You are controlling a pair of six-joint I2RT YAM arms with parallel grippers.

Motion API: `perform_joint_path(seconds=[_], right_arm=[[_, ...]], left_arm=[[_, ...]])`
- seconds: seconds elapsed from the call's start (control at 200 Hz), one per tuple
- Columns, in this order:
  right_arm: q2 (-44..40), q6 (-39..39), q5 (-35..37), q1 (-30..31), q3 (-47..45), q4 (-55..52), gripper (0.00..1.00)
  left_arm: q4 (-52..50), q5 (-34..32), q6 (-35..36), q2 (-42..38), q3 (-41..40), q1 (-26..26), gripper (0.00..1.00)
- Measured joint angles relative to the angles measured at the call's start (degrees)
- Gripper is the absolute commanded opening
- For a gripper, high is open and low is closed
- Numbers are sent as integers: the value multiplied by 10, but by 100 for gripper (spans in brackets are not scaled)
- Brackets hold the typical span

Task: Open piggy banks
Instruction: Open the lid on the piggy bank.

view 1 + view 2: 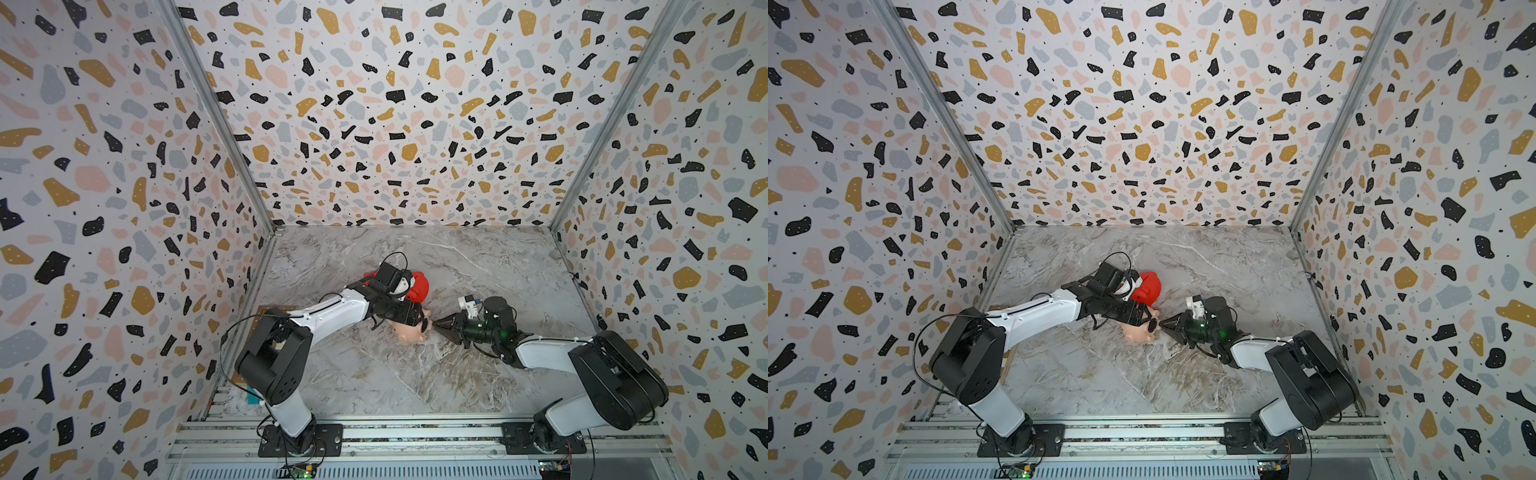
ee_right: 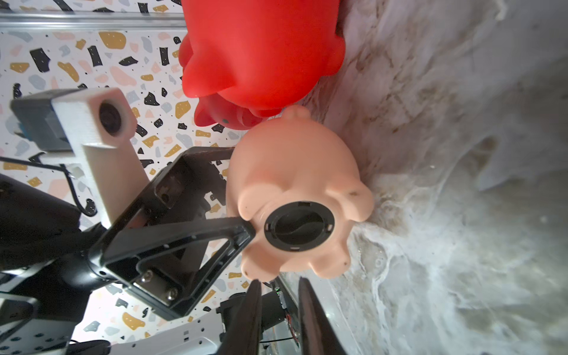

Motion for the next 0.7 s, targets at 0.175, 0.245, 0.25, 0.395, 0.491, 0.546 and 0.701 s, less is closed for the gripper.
perform_joint_path(seconds=[0.175, 0.245, 0.25, 0.395, 0.491, 0.546, 0.701], right_arm=[[-3, 59, 5, 2, -4, 17, 21], [-6, 82, 11, 3, -14, 23, 21], [-6, 83, 12, 4, -14, 23, 21], [5, 114, 17, 11, -19, 36, 21], [22, 127, 19, 16, -18, 50, 21], [30, 133, 20, 20, -16, 52, 21], [50, 146, 30, 23, -2, 63, 22]], left_arm=[[4, 0, 0, -3, -4, 0, 88], [7, 0, 0, -4, -6, 0, 88], [7, 0, 0, -4, -6, 0, 87], [10, 0, 0, -5, -8, -1, 88], [10, 0, 0, -5, -9, -1, 88], [11, 0, 0, -6, -10, -1, 88], [13, 0, -1, -7, -11, -2, 88]])
